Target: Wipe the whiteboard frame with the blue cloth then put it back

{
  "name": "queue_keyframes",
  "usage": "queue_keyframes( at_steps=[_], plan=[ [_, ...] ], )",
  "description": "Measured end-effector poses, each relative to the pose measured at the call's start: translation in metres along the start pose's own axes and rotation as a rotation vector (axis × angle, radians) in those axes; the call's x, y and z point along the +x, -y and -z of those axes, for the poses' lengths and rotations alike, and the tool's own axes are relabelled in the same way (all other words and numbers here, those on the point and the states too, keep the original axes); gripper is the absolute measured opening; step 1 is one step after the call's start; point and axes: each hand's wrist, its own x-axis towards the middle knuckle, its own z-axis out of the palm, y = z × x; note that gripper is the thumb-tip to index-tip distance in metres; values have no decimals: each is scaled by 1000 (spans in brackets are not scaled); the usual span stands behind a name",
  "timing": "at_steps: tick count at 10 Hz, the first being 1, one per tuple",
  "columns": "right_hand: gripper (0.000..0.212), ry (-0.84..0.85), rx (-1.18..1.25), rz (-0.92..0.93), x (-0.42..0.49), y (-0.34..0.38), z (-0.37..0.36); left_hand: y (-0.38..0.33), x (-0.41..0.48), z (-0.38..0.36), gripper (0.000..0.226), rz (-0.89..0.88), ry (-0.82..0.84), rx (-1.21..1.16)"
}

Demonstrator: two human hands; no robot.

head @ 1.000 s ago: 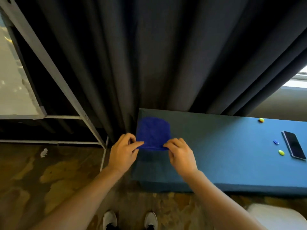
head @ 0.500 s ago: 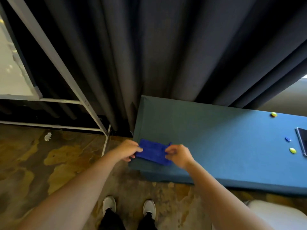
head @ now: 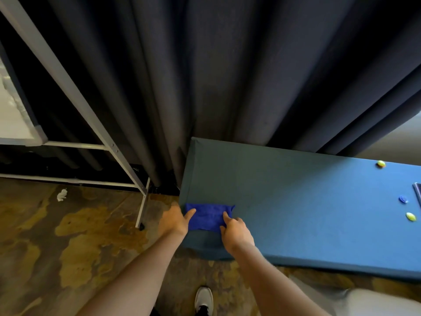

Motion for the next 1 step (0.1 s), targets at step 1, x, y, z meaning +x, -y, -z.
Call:
queue_keyframes(
  at_steps=[1],
  plan=[
    [44,38,-110,-26,10,10,42,-10,-2,27,57,-145,84,88]
  ],
)
